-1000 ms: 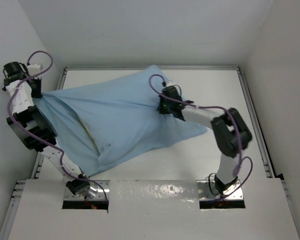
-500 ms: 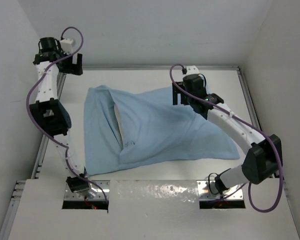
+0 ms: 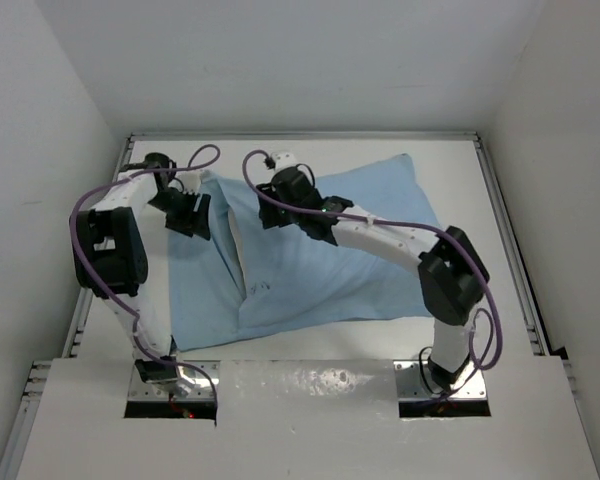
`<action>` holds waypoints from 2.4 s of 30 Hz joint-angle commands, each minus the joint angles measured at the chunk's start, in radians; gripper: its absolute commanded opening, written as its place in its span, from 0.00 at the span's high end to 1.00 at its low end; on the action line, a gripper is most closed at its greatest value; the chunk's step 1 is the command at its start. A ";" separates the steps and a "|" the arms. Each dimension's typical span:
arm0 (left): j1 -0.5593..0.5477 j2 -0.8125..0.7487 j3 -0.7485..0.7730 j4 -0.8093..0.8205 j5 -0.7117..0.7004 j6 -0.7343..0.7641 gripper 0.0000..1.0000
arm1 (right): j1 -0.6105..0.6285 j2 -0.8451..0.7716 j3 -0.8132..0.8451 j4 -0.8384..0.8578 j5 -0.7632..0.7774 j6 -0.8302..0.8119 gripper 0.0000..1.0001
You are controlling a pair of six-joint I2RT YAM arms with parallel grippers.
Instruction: Put the pillow into the pillowcase
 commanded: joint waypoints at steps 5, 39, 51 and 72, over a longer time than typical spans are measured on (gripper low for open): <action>0.004 0.032 -0.023 0.099 0.106 -0.062 0.41 | 0.093 0.123 0.101 0.087 -0.002 0.069 0.47; 0.046 -0.002 0.328 -0.277 0.287 0.132 1.00 | -0.011 0.417 0.217 -0.050 0.110 0.336 1.00; -0.032 0.053 0.508 -0.212 0.425 0.059 1.00 | 0.036 0.453 0.283 0.219 -0.073 0.274 1.00; 0.201 0.028 0.440 -0.298 -0.015 0.214 0.08 | -0.143 -0.135 0.096 -0.256 0.070 -0.122 0.14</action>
